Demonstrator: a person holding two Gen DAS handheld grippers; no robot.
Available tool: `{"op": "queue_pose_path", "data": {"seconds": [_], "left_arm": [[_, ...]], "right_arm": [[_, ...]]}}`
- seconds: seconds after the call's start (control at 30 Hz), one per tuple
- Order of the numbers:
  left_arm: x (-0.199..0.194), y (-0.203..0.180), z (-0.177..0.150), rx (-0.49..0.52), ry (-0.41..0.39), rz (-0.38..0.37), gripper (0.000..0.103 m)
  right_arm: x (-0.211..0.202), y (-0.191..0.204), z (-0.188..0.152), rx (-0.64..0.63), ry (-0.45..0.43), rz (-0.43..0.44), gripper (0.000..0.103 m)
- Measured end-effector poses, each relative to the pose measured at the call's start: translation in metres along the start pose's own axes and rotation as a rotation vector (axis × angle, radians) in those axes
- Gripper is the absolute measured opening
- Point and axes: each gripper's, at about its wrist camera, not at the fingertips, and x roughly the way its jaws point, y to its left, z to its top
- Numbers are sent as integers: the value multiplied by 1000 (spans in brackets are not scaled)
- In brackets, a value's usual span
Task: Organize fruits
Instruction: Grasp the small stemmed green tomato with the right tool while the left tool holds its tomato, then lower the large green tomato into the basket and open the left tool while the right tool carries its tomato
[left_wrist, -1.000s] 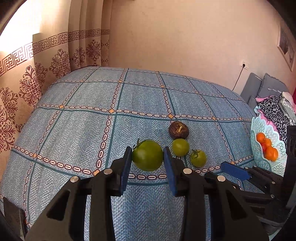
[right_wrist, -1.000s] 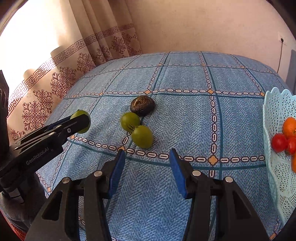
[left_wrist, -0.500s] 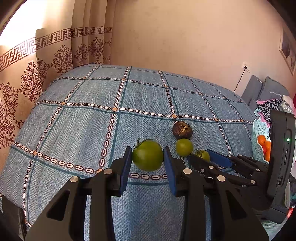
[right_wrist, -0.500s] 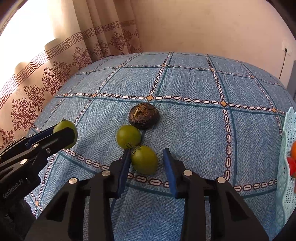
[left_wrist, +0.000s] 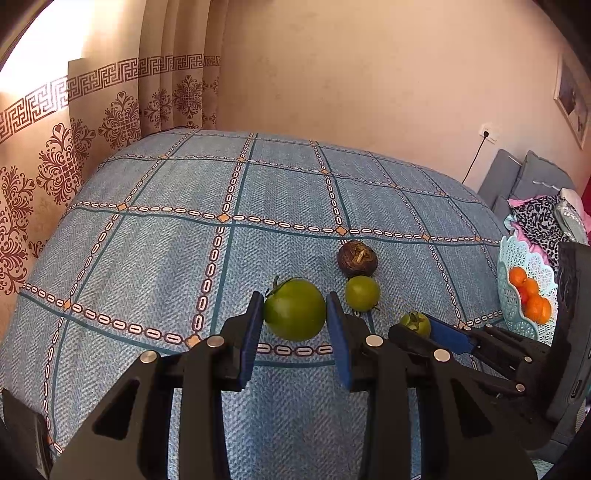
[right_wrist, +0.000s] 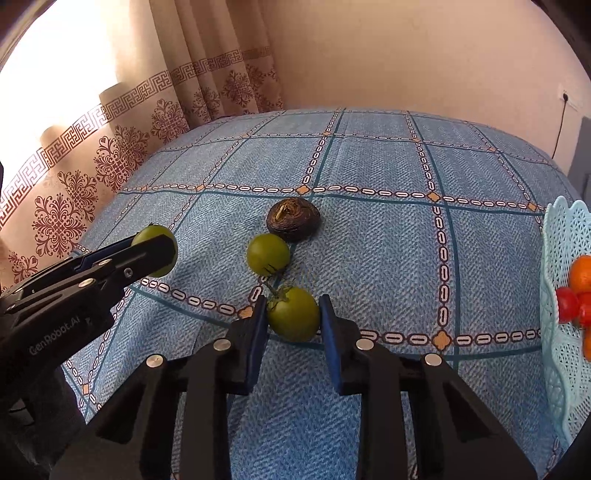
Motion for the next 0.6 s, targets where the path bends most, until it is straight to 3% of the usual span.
{"op": "queue_pose_path", "data": {"seconds": [0.6], "left_arm": [[-14,-15,-2,39,-24,-42,36]], "right_arm": [[-47,-2,-23,54,-52,18,28]]}}
